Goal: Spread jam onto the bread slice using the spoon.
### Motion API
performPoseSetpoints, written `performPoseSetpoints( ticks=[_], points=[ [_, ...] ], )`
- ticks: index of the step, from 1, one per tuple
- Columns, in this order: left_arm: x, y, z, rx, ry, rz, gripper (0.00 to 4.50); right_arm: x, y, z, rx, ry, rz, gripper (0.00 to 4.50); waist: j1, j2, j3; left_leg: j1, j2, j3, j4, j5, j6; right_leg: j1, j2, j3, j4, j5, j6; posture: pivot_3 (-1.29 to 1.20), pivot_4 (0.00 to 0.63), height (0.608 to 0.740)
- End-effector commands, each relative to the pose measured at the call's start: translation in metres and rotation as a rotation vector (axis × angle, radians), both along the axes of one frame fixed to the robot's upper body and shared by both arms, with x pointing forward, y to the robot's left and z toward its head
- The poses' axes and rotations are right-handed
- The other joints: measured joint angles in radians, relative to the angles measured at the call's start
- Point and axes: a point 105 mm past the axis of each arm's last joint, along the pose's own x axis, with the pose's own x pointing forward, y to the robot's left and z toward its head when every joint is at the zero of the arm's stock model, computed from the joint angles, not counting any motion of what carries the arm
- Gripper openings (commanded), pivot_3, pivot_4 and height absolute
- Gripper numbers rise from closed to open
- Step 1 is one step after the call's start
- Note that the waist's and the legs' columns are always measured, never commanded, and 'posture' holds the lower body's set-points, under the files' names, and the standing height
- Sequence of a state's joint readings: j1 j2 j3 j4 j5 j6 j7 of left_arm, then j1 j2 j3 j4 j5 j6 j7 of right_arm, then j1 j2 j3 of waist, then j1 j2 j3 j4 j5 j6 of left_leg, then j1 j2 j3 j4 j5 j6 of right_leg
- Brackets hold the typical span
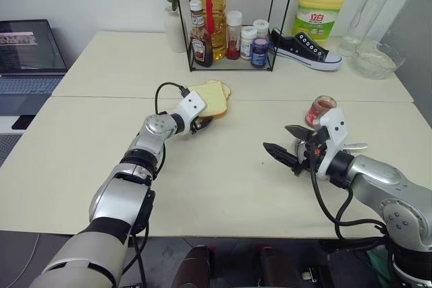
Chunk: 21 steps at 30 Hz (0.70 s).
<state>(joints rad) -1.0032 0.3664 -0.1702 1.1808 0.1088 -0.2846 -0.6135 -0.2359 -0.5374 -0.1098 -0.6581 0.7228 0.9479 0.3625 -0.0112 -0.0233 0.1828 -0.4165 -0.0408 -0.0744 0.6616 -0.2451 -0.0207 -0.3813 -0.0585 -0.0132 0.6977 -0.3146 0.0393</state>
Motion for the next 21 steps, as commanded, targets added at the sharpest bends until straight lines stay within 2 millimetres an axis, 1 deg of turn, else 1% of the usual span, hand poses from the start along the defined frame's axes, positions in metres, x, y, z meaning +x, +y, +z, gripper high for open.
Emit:
performPoseSetpoints(
  ticks=[1, 5, 6, 7, 10, 11, 12, 13, 15, 17, 19, 20, 21],
  points=[
    [0.005, -0.001, 0.018, -0.047, -0.062, 0.01, 1.39, -0.002, -0.001, 0.013, 0.001, -0.056, -0.006, 4.5, -0.001, 0.0, 0.0, 0.0, 0.0, 0.0, 0.0, 0.0, 0.0, 0.0, 0.0, 0.0, 0.0, 0.0, 0.0, 0.0, 0.15, 0.74],
    [0.006, 0.002, 0.024, -0.104, -0.072, 0.03, 0.2, -0.001, 0.0, 0.015, 0.009, -0.056, 0.001, 4.5, -0.002, 0.0, 0.0, 0.0, 0.0, 0.0, 0.0, 0.0, 0.0, 0.0, 0.0, 0.0, 0.0, 0.0, 0.0, 0.0, 0.15, 0.74],
    [0.006, 0.003, 0.028, -0.13, -0.078, 0.028, 0.04, 0.0, 0.001, 0.015, 0.011, -0.056, 0.004, 4.5, -0.003, 0.0, 0.0, 0.0, 0.0, 0.0, 0.0, 0.0, 0.0, 0.0, 0.0, 0.0, 0.0, 0.0, 0.0, 0.0, 0.15, 0.74],
    [0.006, 0.003, 0.033, -0.149, -0.094, 0.019, 0.04, 0.0, 0.002, 0.015, 0.014, -0.057, 0.007, 4.5, -0.003, 0.0, 0.0, 0.0, 0.0, 0.0, 0.0, 0.0, 0.0, 0.0, 0.0, 0.0, 0.0, 0.0, 0.0, 0.0, 0.15, 0.74],
    [-0.006, -0.007, 0.045, -0.187, -0.132, -0.116, 0.04, -0.001, 0.004, 0.018, 0.026, -0.059, 0.018, 4.5, -0.005, 0.0, 0.0, 0.0, 0.0, 0.0, 0.0, 0.0, 0.0, 0.0, 0.0, 0.0, 0.0, 0.0, 0.0, 0.0, 0.15, 0.74],
    [-0.015, -0.012, 0.047, -0.183, -0.145, -0.192, 0.04, -0.002, 0.003, 0.018, 0.028, -0.058, 0.019, 4.5, -0.006, 0.0, 0.0, 0.0, 0.0, 0.0, 0.0, 0.0, 0.0, 0.0, 0.0, 0.0, 0.0, 0.0, 0.0, 0.0, 0.15, 0.74],
    [-0.028, -0.018, 0.05, -0.162, -0.167, -0.283, 0.04, -0.002, 0.002, 0.018, 0.026, -0.055, 0.02, 4.5, -0.007, 0.0, 0.0, 0.0, 0.0, 0.0, 0.0, 0.0, 0.0, 0.0, 0.0, 0.0, 0.0, 0.0, 0.0, 0.0, 0.15, 0.74],
    [-0.046, -0.025, 0.049, -0.129, -0.179, -0.384, 0.04, -0.003, 0.0, 0.017, 0.022, -0.05, 0.019, 4.5, -0.011, 0.0, 0.0, 0.0, 0.001, 0.0, 0.0, 0.0, 0.0, 0.0, 0.0, 0.001, 0.0, 0.0, 0.0, 0.0, 0.15, 0.74],
    [-0.084, -0.037, 0.042, -0.055, -0.176, -0.552, 0.04, -0.005, -0.006, 0.014, 0.015, -0.036, 0.014, 4.5, -0.018, 0.001, 0.0, 0.0, 0.001, 0.0, -0.001, 0.001, -0.001, 0.0, -0.001, 0.003, -0.001, 0.0, 0.0, 0.0, 0.15, 0.74],
    [-0.117, -0.044, 0.029, -0.024, -0.122, -0.648, 0.04, -0.007, -0.012, 0.011, 0.007, -0.02, 0.005, 4.5, -0.019, 0.001, 0.0, 0.0, 0.002, -0.001, -0.001, 0.002, -0.004, 0.0, -0.003, 0.004, -0.002, 0.0, 0.0, 0.0, 0.15, 0.74],
    [-0.147, -0.047, 0.012, 0.027, -0.061, -0.725, 0.04, -0.011, -0.017, 0.007, -0.001, -0.002, -0.004, 4.5, -0.018, 0.001, -0.001, 0.0, 0.002, -0.001, -0.002, 0.001, -0.001, 0.0, -0.004, 0.004, -0.001, 0.0, 0.0, 0.0, 0.15, 0.74],
    [-0.159, -0.047, 0.001, 0.06, -0.036, -0.763, 0.04, -0.013, -0.021, 0.003, -0.011, 0.011, -0.013, 4.5, -0.017, 0.001, -0.001, 0.0, 0.002, -0.001, -0.002, 0.0, 0.0, 0.0, -0.004, 0.004, -0.001, 0.0, 0.0, 0.0, 0.15, 0.74],
    [-0.167, -0.047, -0.009, 0.091, -0.017, -0.787, 0.04, -0.014, -0.025, 0.0, -0.021, 0.023, -0.024, 4.5, -0.017, 0.002, -0.001, 0.0, 0.002, -0.002, -0.001, 0.0, 0.0, 0.0, -0.004, 0.004, -0.001, 0.0, -0.001, 0.0, 0.15, 0.74]
  ],
)
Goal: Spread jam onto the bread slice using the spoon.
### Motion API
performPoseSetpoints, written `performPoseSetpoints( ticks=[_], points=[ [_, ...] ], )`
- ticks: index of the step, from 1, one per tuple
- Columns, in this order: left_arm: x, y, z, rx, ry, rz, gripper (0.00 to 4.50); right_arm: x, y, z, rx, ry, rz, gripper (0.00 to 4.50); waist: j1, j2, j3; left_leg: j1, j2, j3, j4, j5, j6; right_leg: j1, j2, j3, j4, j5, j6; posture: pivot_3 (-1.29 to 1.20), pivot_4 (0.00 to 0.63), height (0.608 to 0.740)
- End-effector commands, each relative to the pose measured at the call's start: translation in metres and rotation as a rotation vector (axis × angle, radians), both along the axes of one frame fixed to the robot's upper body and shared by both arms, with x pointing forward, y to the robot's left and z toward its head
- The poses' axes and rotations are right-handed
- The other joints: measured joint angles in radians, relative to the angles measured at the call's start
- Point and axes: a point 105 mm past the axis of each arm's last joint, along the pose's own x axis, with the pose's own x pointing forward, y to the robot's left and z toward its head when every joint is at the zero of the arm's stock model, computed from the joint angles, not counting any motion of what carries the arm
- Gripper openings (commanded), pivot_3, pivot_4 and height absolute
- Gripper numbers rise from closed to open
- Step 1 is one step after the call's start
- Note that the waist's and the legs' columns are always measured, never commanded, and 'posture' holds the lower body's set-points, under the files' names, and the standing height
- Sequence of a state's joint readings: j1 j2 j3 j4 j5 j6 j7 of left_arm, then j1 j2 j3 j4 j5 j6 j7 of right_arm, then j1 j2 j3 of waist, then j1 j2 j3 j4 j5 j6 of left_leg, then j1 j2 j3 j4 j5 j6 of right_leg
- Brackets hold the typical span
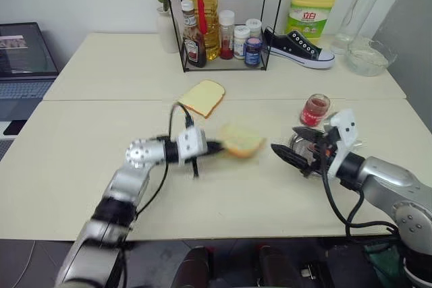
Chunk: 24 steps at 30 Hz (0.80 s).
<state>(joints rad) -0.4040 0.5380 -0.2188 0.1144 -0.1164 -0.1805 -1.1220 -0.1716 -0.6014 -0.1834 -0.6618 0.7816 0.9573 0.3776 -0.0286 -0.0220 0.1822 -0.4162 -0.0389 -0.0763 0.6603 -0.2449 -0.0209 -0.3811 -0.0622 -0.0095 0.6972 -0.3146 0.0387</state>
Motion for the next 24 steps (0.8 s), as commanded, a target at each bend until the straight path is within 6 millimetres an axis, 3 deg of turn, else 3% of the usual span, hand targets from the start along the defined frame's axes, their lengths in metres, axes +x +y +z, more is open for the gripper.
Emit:
performPoseSetpoints(
  ticks=[1, 10, 18, 24],
  points=[
    [-0.027, -0.006, -0.01, 0.087, -0.04, -0.124, 0.04, -0.009, -0.008, 0.002, -0.015, -0.009, 0.0, 4.5, 0.005, 0.001, -0.001, 0.001, 0.0, 0.0, 0.0, 0.0, 0.0, 0.002, 0.0, 0.0, 0.0, 0.0, 0.0, 0.0, 0.15, 0.74],
    [-0.013, -0.013, -0.023, 0.161, -0.105, -0.194, 0.04, -0.013, -0.017, -0.006, -0.02, 0.012, -0.043, 4.5, 0.025, 0.001, -0.001, 0.002, -0.001, 0.0, 0.002, 0.0, 0.001, 0.004, 0.004, -0.002, -0.001, 0.0, 0.001, 0.0, 0.15, 0.74],
    [0.002, -0.002, -0.029, 0.21, -0.133, -0.178, 0.04, -0.021, -0.026, -0.009, -0.03, 0.021, -0.084, 4.5, 0.023, 0.001, -0.001, 0.003, -0.001, 0.0, 0.002, 0.0, 0.001, 0.005, 0.004, -0.002, 0.0, 0.0, 0.001, 0.0, 0.15, 0.74],
    [0.0, 0.005, -0.021, 0.149, -0.037, -0.166, 1.7, -0.022, -0.03, -0.014, -0.025, 0.038, -0.102, 4.5, 0.021, 0.001, -0.001, 0.003, -0.001, 0.0, 0.002, 0.0, 0.001, 0.005, 0.004, -0.002, 0.0, 0.0, 0.001, 0.0, 0.15, 0.74]
  ],
)
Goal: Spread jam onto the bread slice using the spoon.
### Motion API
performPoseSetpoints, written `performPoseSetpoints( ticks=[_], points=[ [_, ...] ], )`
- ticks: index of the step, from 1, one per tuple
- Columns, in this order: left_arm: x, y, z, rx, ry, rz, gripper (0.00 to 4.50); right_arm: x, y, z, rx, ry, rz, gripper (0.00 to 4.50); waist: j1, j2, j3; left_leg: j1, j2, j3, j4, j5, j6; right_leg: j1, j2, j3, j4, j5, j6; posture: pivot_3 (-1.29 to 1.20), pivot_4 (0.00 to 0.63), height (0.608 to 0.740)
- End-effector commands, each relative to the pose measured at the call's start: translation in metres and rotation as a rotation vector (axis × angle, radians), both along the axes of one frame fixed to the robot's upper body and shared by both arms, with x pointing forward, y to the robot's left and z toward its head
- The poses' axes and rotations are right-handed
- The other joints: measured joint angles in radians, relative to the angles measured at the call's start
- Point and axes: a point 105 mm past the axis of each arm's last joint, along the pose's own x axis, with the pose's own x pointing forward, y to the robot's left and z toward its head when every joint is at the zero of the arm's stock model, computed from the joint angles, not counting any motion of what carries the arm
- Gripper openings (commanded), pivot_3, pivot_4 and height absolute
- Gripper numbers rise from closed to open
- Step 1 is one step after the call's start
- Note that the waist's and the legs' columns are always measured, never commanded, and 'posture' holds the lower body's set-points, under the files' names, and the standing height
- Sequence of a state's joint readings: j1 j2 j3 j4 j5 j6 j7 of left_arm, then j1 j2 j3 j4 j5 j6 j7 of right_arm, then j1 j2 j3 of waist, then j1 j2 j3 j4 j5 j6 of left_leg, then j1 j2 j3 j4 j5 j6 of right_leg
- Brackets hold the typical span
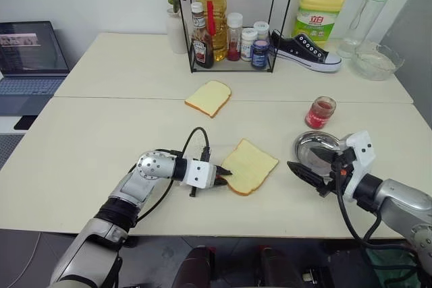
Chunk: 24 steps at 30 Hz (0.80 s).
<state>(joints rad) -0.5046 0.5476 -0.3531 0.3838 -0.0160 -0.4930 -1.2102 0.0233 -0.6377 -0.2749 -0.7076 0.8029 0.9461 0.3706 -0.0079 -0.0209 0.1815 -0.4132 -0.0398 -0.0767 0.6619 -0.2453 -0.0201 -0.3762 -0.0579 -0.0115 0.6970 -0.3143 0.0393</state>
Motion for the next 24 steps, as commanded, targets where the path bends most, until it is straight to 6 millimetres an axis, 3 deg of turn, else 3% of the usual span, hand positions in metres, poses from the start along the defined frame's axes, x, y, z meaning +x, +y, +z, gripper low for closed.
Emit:
performPoseSetpoints(
  ticks=[1, 5, 9, 13, 17, 21, 24],
  points=[
    [0.002, 0.009, 0.016, -0.056, 0.051, 0.035, 1.99, -0.003, -0.004, 0.01, -0.004, -0.049, -0.008, 4.5, 0.0, 0.0, 0.0, 0.0, 0.0, 0.0, 0.0, 0.0, 0.0, 0.0, 0.0, 0.0, 0.0, 0.0, 0.0, 0.0, 0.15, 0.74],
    [-0.001, 0.022, 0.034, -0.093, 0.158, 0.063, 3.26, -0.006, -0.024, 0.012, 0.002, -0.044, -0.071, 4.5, -0.001, 0.0, 0.0, 0.0, 0.0, 0.0, 0.0, 0.0, 0.0, 0.0, 0.0, 0.0, 0.0, 0.0, 0.0, 0.0, 0.15, 0.74],
    [-0.017, 0.036, 0.06, -0.101, 0.312, 0.062, 4.46, -0.016, -0.056, 0.016, 0.015, -0.04, -0.176, 4.5, -0.001, 0.0, 0.0, 0.0, 0.001, 0.0, -0.001, 0.0, 0.0, 0.0, 0.0, 0.0, -0.001, 0.0, 0.0, 0.0, 0.15, 0.74],
    [-0.016, 0.023, 0.094, -0.209, 0.385, 0.094, 4.46, -0.022, -0.092, 0.016, 0.06, -0.027, -0.315, 4.5, 0.004, 0.0, 0.0, 0.001, 0.001, -0.001, -0.001, 0.0, 0.0, 0.002, 0.0, 0.0, -0.001, 0.0, 0.0, 0.0, 0.15, 0.74],
    [0.001, -0.017, 0.117, -0.384, 0.346, 0.135, 4.46, -0.016, -0.121, 0.006, 0.096, -0.026, -0.469, 4.5, 0.008, 0.0, 0.0, 0.004, 0.0, 0.0, 0.0, 0.0, 0.0, 0.006, 0.0, 0.0, -0.001, 0.0, 0.0, 0.0, 0.15, 0.74],
    [0.001, -0.05, 0.118, -0.438, 0.336, 0.109, 4.46, -0.004, -0.14, -0.007, 0.162, -0.032, -0.6, 4.5, 0.0, 0.0, -0.001, 0.004, 0.0, 0.002, -0.001, 0.0, 0.001, 0.004, 0.0, 0.002, -0.001, 0.0, 0.0, 0.0, 0.15, 0.74],
    [0.001, -0.06, 0.114, -0.445, 0.346, 0.108, 4.46, 0.008, -0.145, -0.014, 0.253, -0.027, -0.641, 4.5, -0.011, 0.001, -0.001, 0.004, 0.001, 0.002, -0.002, 0.0, 0.001, 0.004, 0.001, 0.002, -0.001, 0.0, 0.0, 0.0, 0.15, 0.74]
  ],
)
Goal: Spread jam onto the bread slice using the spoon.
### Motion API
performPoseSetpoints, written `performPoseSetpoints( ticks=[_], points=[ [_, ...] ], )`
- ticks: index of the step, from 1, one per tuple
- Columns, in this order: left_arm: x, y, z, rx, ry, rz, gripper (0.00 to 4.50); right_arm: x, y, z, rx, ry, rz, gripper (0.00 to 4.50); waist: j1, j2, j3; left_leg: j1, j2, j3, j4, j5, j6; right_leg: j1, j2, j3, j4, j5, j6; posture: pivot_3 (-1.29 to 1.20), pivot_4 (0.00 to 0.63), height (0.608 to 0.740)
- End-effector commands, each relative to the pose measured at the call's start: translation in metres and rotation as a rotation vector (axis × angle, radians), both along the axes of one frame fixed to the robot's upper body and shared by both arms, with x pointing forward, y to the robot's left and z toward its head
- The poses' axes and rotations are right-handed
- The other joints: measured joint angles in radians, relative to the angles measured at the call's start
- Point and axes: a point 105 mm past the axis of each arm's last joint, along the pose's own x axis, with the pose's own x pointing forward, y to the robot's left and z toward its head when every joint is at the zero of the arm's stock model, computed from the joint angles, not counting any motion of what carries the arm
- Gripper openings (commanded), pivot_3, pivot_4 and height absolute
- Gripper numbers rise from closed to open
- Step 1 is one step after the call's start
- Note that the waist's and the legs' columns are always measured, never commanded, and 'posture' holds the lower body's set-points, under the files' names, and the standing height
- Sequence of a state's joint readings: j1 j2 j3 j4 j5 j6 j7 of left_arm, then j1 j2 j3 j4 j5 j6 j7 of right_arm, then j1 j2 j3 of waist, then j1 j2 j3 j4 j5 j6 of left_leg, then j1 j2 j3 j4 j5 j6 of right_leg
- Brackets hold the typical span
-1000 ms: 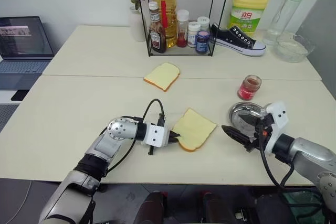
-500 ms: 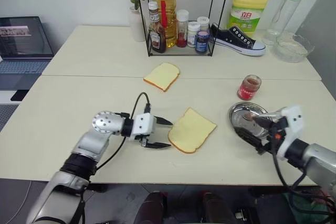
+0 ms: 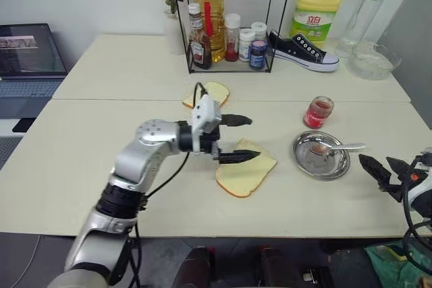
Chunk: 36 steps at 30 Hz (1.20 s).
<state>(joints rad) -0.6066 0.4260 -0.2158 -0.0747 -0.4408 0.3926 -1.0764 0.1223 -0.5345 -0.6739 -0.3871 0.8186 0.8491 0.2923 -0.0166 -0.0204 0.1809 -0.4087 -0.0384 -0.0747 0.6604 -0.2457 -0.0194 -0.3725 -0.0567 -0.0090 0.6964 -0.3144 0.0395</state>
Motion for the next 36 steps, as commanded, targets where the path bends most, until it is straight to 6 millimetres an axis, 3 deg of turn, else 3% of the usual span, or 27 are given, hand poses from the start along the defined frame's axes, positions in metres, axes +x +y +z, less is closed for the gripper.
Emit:
performPoseSetpoints(
  ticks=[1, 9, 20, 23, 33, 34, 36],
  points=[
    [-0.001, -0.01, 0.005, 0.001, -0.036, -0.006, 4.46, 0.015, -0.006, 0.003, 0.07, -0.059, -0.035, 4.5, -0.005, 0.001, -0.001, 0.0, 0.0, 0.0, 0.0, 0.0, 0.0, 0.0, 0.0, 0.0, 0.0, 0.0, 0.0, 0.0, 0.15, 0.74],
    [0.0, -0.016, 0.003, 0.009, -0.051, -0.007, 4.46, 0.068, -0.007, -0.009, 0.374, -0.129, -0.035, 4.5, -0.011, 0.003, -0.001, 0.001, 0.0, 0.001, 0.0, 0.0, 0.0, 0.0, 0.0, 0.0, 0.0, 0.0, 0.0, 0.0, 0.15, 0.74],
    [-0.004, -0.004, -0.003, 0.029, -0.044, 0.037, 4.46, 0.08, 0.001, -0.017, 0.453, -0.13, -0.014, 4.5, -0.01, 0.003, -0.002, 0.0, 0.0, 0.001, 0.0, 0.0, 0.0, 0.0, -0.001, 0.001, 0.0, 0.0, 0.0, 0.0, 0.15, 0.74],
    [-0.001, -0.002, -0.003, 0.032, -0.048, 0.053, 4.5, 0.079, 0.003, -0.016, 0.471, -0.138, -0.008, 3.94, -0.01, 0.004, -0.002, 0.0, 0.0, 0.001, 0.0, 0.0, 0.0, 0.0, -0.001, 0.001, 0.0, 0.0, 0.0, 0.0, 0.15, 0.74],
    [0.007, 0.001, -0.001, 0.042, -0.069, 0.064, 4.5, 0.074, 0.001, -0.016, 0.537, -0.166, -0.013, 0.27, -0.009, 0.004, -0.002, 0.0, 0.0, 0.001, 0.0, 0.0, 0.0, 0.0, -0.001, 0.001, 0.0, 0.0, 0.0, 0.0, 0.15, 0.74],
    [0.007, 0.001, -0.001, 0.041, -0.071, 0.063, 4.5, 0.074, 0.002, -0.015, 0.541, -0.169, -0.011, 0.05, -0.01, 0.004, -0.002, 0.0, 0.0, 0.001, 0.0, 0.0, 0.0, 0.0, -0.001, 0.001, -0.001, 0.0, 0.0, 0.0, 0.15, 0.74],
    [0.008, 0.0, 0.001, 0.038, -0.073, 0.063, 4.5, 0.073, 0.002, -0.013, 0.549, -0.179, -0.007, 0.05, -0.008, 0.004, -0.002, 0.001, 0.0, 0.0, 0.0, 0.0, 0.0, 0.001, -0.001, 0.0, -0.001, 0.0, 0.0, 0.0, 0.15, 0.74]
  ],
)
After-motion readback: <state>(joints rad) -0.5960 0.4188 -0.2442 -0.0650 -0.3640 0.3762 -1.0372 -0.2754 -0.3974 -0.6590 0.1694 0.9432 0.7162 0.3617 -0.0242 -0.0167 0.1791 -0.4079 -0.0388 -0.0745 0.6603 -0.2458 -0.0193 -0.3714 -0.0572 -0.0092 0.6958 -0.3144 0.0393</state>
